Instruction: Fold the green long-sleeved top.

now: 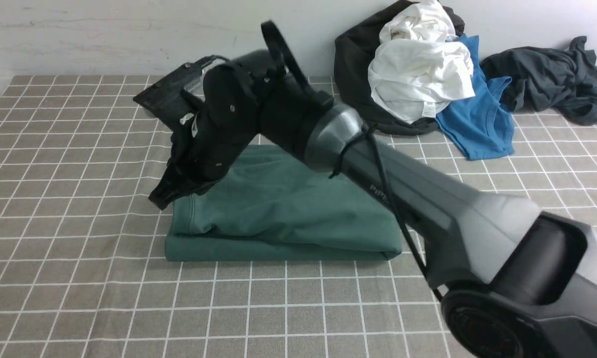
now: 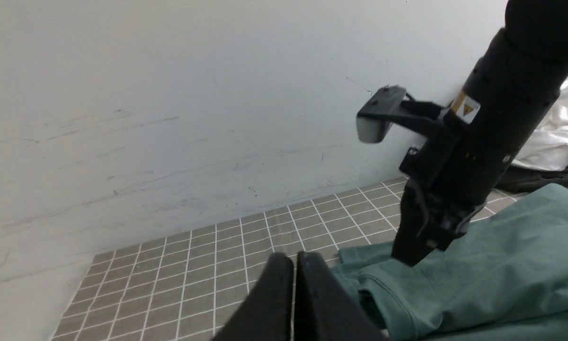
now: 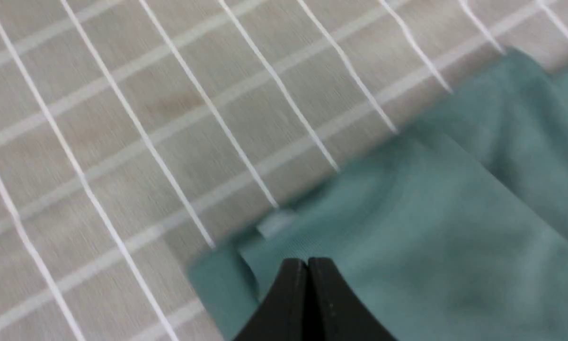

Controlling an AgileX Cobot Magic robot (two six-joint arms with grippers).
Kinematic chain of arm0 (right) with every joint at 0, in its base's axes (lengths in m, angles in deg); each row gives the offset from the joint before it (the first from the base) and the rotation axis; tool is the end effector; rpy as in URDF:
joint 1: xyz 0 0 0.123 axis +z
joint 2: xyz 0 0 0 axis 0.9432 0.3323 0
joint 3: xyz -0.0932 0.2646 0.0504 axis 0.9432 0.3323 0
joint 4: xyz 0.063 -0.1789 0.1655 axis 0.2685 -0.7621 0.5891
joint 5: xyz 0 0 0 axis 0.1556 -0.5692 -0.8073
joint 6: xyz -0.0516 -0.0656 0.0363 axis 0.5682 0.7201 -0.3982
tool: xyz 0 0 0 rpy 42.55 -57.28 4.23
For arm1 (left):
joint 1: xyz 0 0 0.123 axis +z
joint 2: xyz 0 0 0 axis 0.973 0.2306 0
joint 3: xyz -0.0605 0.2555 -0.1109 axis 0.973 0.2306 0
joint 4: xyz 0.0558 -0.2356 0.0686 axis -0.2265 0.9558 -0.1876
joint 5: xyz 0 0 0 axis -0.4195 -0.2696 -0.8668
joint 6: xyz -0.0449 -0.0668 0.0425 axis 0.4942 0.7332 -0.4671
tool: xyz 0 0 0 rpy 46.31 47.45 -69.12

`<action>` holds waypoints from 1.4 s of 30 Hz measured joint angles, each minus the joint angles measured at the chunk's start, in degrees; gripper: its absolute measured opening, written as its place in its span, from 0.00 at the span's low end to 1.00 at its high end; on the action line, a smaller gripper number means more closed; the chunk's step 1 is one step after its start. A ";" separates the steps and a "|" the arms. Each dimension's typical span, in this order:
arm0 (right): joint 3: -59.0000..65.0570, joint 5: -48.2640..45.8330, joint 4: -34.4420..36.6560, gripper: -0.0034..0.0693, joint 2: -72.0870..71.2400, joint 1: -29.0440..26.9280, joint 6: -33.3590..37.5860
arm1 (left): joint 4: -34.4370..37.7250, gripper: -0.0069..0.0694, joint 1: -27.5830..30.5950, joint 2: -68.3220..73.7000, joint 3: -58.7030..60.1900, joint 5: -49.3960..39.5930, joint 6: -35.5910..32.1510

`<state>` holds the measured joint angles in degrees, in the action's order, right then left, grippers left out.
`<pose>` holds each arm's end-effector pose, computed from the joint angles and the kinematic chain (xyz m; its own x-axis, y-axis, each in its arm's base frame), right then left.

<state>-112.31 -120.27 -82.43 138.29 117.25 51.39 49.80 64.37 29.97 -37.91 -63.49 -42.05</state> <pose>0.3598 0.3924 0.2598 -0.4288 -0.7413 -0.5163 -0.8558 0.5163 -0.0306 0.0385 -0.0029 0.2642 0.0747 0.1378 -0.9876 0.1464 0.9782 0.1476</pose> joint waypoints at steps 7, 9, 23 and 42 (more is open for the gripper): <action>10.66 -2.39 -8.80 0.03 -18.88 -1.96 -3.12 | -0.07 0.08 0.00 -0.06 0.00 0.00 0.00; 17.85 -2.39 -13.62 0.03 -28.38 -2.16 -3.71 | -0.09 0.08 0.00 -0.06 0.00 0.00 0.00; 73.70 0.68 -22.44 0.03 -71.19 -11.88 -11.30 | -0.24 0.08 0.00 -0.06 0.00 -4.71 0.00; 143.31 78.78 -32.62 0.03 -121.01 -12.25 -13.22 | -0.11 0.08 0.00 -0.06 0.00 -4.97 0.00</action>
<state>30.99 -41.49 -115.05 17.28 105.00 38.17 49.69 64.37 29.91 -37.91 -68.46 -42.05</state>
